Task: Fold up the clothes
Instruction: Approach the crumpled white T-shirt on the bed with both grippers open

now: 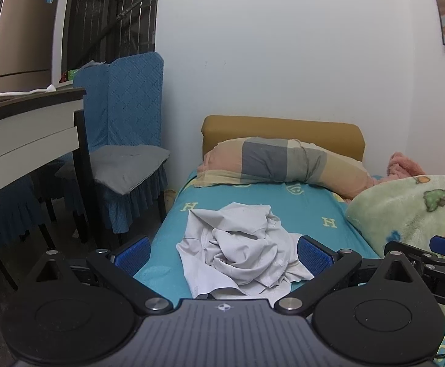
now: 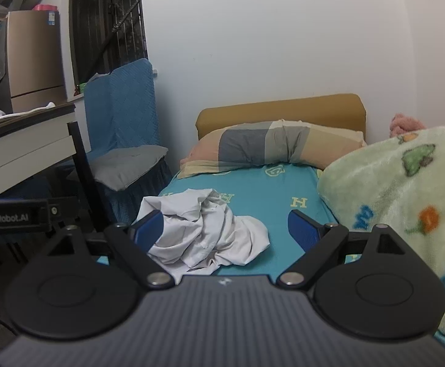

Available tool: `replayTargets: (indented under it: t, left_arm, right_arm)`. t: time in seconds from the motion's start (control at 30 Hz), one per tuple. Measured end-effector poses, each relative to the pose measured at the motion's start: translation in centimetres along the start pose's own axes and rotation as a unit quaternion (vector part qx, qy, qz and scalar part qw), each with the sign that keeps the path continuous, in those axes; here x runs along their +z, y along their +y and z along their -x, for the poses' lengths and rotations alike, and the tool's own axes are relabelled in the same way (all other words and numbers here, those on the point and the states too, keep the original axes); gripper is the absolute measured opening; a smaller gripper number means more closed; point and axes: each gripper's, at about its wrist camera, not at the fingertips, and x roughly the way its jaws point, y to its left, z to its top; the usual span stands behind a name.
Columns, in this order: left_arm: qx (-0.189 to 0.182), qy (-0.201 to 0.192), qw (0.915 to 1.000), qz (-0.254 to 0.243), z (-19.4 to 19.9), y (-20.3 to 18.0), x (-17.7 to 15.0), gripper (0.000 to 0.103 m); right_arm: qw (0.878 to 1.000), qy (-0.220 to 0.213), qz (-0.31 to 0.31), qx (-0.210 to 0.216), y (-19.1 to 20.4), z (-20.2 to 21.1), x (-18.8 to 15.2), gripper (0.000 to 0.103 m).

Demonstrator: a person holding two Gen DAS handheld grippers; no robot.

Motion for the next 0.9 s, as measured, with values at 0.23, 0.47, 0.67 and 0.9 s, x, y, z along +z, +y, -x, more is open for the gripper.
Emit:
replayTargets:
  t: [0.23,0.47,0.67,0.9]
  left_arm:
    - [0.001,-0.005,0.9996,-0.026,1.1,-2.6,-0.2,0.103]
    - [0.008,0.004,0.9997,-0.022,1.0,-3.2,-0.2,0.103]
    - [0.015,0.004,0.9996,-0.025,1.2,-3.2,-0.2,0.103]
    - [0.026,0.007,0.9992,-0.030,1.3,-3.2,-0.2,0.103]
  right_arm:
    - [1.000,0.004,-0.009,-0.002,0.0,0.6,-0.4,0.090]
    - [1.000,0.005,-0.017,-0.001,-0.3,0.8,-0.5,0.090]
    - [1.000,0.008,-0.018,-0.001,-0.4,1.0,-0.4,0.090]
    - [1.000,0.014,-0.018,-0.010,-0.4,0.8,-0.6,0.090]
